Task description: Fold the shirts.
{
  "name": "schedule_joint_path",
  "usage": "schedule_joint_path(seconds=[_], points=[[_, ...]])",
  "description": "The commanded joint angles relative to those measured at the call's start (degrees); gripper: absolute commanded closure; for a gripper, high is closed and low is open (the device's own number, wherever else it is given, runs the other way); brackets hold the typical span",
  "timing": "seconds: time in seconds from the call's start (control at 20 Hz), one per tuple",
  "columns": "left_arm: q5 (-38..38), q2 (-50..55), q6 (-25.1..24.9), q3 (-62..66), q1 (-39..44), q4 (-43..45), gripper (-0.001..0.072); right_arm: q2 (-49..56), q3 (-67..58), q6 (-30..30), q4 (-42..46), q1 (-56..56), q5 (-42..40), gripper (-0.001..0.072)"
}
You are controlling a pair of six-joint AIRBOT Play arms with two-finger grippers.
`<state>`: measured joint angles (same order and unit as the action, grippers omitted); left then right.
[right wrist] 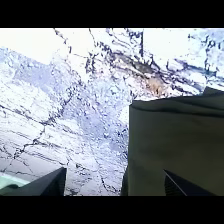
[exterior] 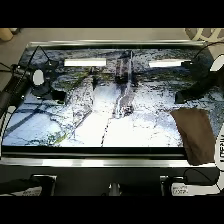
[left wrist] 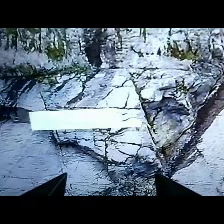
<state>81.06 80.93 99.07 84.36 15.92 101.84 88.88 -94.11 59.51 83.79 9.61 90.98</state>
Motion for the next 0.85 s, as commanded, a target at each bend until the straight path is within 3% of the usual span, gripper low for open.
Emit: schedule_joint_path(seconds=[0.0,0.8], points=[[-0.8,-1.2,0.4,-1.7,0.2,0.8,0.0061,0.8,0.0,0.8,-0.1,-1.2,3.0,0.0076],[-0.8,-0.5,0.4,-1.7,0.2,0.8,0.0061,0.8,0.0,1.1,0.0,-1.2,3.0,0.0076]])
